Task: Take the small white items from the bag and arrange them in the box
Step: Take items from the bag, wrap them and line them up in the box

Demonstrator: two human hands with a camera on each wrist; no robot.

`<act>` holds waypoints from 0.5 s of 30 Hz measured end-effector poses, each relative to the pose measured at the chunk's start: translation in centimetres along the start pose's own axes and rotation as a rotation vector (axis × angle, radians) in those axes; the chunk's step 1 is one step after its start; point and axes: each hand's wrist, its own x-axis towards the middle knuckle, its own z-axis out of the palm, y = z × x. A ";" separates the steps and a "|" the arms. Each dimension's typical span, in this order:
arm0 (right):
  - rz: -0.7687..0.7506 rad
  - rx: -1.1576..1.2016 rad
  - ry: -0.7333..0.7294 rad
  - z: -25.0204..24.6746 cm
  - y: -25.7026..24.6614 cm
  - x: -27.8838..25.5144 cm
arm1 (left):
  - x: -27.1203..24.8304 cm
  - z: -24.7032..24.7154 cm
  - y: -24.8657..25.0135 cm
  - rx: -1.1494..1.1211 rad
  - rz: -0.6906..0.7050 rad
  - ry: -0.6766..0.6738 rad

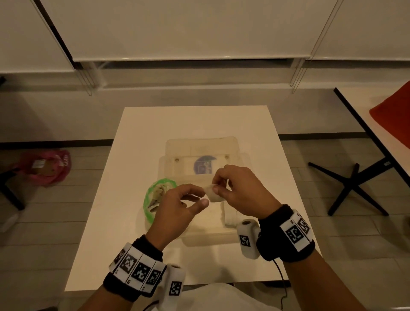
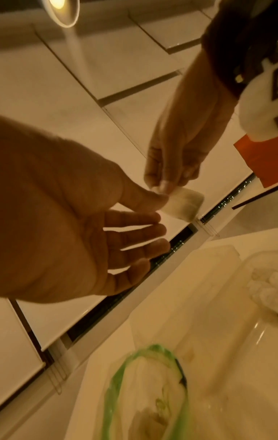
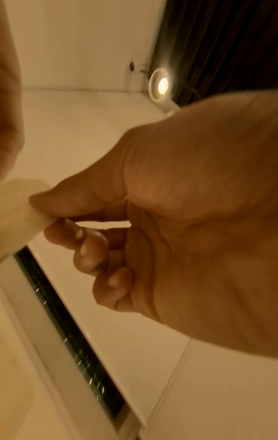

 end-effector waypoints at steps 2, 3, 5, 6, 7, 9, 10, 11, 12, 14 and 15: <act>0.080 -0.033 -0.041 0.7 2.0 -0.1 | -0.2 -0.6 -0.9 0.066 -0.042 -0.041; 0.122 -0.041 -0.059 1.1 3.0 -0.2 | -0.5 -1.0 -1.4 0.087 -0.072 -0.086; 0.195 -0.059 -0.098 2.1 4.9 -0.5 | -1.1 -1.9 -2.7 0.131 -0.132 -0.233; 0.224 -0.068 -0.125 2.6 5.8 -0.7 | -1.6 -2.4 -3.6 0.172 -0.153 -0.321; 0.250 -0.081 -0.159 3.2 6.6 -0.9 | -2.1 -2.9 -4.5 0.224 -0.173 -0.406; 0.288 -0.124 -0.232 4.3 8.0 -1.2 | -3.3 -4.0 -6.3 0.319 -0.251 -0.571; 0.298 -0.150 -0.263 4.9 8.7 -1.3 | -3.9 -4.4 -7.3 0.371 -0.300 -0.648; 0.309 -0.178 -0.296 5.5 9.3 -1.4 | -4.5 -4.9 -8.3 0.429 -0.347 -0.716; 0.320 -0.206 -0.330 6.1 9.8 -1.5 | -5.1 -5.3 -9.4 0.491 -0.382 -0.760; 0.335 -0.251 -0.398 7.2 10.6 -1.8 | -6.4 -6.2 -11.5 0.587 -0.440 -0.773; 0.339 -0.266 -0.425 7.7 10.9 -2.0 | -7.0 -6.6 -12.5 0.592 -0.473 -0.758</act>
